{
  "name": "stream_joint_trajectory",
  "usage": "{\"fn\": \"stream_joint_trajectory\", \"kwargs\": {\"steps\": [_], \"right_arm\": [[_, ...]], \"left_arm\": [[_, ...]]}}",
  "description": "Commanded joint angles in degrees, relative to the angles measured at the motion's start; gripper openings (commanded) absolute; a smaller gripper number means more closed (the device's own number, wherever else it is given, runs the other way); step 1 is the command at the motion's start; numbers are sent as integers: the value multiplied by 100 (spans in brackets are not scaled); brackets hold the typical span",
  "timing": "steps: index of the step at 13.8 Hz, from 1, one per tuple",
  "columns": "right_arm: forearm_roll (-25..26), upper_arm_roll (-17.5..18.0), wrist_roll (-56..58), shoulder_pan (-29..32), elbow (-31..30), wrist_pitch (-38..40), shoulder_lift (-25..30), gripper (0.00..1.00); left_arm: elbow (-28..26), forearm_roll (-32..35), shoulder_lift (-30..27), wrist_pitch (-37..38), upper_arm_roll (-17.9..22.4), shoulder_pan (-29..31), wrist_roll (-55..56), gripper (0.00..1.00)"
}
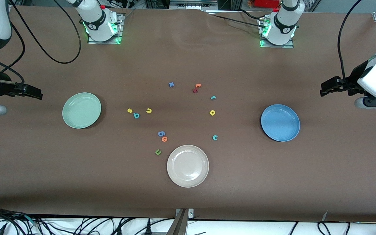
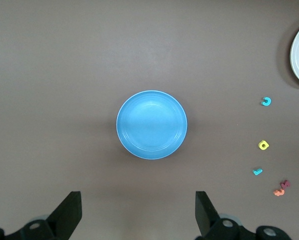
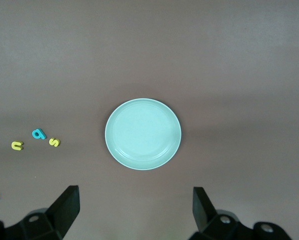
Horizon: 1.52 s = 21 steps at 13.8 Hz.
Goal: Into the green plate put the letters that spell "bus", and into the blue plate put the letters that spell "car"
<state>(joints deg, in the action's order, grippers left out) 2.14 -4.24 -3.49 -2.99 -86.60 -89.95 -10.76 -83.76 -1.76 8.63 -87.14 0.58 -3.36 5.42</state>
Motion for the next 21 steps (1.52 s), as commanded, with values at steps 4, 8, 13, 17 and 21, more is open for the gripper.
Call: {"fn": "stream_joint_trajectory", "kwargs": {"steps": [4,8,13,17,21], "right_arm": [[-82,55,-64,53,-32,-5,74,100],[-82,46,-64,61,-32,-5,75,100],[-82,55,-73,61,-32,-13,74,100],[-82,55,-73,61,-32,-5,66,100],[-82,55,-73,53,-32,-5,66,100]], "left_arm": [[202,176,148,48,-14,-50,65,100],[202,176,157,48,3,-33,56,100],[290,159,165,48,-6,-50,65,100],[316,159,201,48,-14,-59,65,100],[316,167,201,48,-14,-59,74,100]]}}
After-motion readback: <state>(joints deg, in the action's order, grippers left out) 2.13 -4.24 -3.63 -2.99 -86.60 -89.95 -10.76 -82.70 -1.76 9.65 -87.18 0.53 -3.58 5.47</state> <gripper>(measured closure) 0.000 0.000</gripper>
